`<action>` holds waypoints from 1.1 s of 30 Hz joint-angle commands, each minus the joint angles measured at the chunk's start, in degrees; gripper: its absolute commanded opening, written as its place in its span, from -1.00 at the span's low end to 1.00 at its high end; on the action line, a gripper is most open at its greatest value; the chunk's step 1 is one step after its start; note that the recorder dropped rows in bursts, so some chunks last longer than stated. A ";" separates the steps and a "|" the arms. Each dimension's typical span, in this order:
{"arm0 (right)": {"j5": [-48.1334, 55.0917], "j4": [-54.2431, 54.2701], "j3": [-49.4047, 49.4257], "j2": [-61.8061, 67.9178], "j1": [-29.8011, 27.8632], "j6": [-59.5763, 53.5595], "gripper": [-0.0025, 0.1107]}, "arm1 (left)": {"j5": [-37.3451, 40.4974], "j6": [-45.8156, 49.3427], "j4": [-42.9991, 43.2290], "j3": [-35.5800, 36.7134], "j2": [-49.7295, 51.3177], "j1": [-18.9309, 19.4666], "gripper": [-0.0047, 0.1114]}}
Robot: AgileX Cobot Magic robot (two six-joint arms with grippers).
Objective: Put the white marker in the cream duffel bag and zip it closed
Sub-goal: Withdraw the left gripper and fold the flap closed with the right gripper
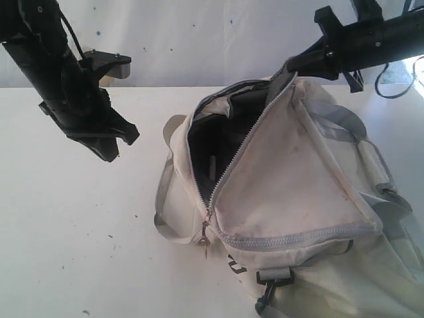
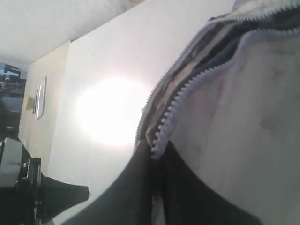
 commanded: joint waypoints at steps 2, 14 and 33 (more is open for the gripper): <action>-10.60 2.71 0.04 0.02 5.11 -2.18 -0.96 | -0.52 -0.41 0.23 1.15 -0.73 0.05 -0.92; -25.17 2.71 0.04 3.40 15.08 -3.34 -0.57 | 0.70 -0.41 0.23 1.26 -0.73 0.05 -0.92; -15.14 1.17 0.04 3.11 14.43 0.25 0.43 | 1.45 -0.41 0.14 1.26 -0.73 0.05 -0.92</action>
